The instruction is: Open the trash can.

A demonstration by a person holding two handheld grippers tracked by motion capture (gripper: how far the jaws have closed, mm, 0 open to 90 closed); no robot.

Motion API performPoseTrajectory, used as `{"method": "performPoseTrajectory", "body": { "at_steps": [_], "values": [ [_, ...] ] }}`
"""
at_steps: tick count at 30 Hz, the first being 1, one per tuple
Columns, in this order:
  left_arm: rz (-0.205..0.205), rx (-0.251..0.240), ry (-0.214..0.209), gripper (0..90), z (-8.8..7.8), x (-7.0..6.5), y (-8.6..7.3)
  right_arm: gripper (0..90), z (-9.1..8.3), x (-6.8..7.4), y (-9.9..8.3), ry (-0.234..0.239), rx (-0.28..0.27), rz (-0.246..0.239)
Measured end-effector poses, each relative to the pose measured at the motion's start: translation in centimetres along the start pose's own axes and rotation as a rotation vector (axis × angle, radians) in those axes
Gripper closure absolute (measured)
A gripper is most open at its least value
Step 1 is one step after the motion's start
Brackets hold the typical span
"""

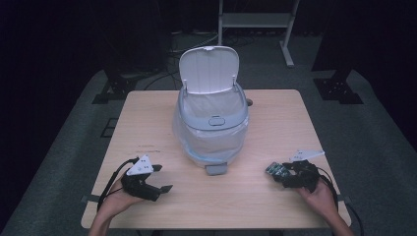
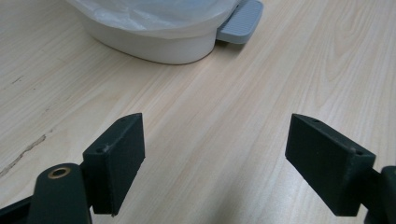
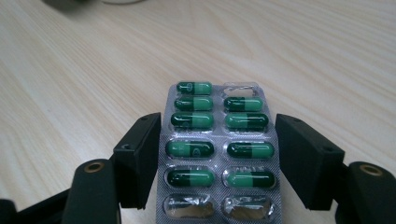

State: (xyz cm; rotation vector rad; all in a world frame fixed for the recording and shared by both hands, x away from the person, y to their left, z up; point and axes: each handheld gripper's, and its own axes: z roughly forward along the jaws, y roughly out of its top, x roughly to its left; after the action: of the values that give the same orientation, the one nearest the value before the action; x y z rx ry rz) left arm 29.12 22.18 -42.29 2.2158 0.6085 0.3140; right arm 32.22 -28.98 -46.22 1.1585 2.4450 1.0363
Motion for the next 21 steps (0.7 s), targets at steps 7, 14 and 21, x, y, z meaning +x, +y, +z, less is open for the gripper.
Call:
{"method": "performPoseTrajectory", "body": {
  "at_steps": [7, 14, 21],
  "values": [
    [0.001, 0.013, 0.014, 17.0, 0.0, 0.2, -0.3, 32.6, -1.5, 0.2, 2.2, 0.030, -0.031, 0.002],
    [-0.007, 0.016, 0.026, 11.0, -0.2, 0.3, -0.4, 32.6, -3.6, 0.4, 4.5, 0.037, -0.058, -0.008],
    [0.001, 0.021, 0.035, 9.2, -0.1, 0.3, -0.5, 32.5, -5.1, 0.7, 6.4, 0.047, -0.062, -0.028]
  ]
}}
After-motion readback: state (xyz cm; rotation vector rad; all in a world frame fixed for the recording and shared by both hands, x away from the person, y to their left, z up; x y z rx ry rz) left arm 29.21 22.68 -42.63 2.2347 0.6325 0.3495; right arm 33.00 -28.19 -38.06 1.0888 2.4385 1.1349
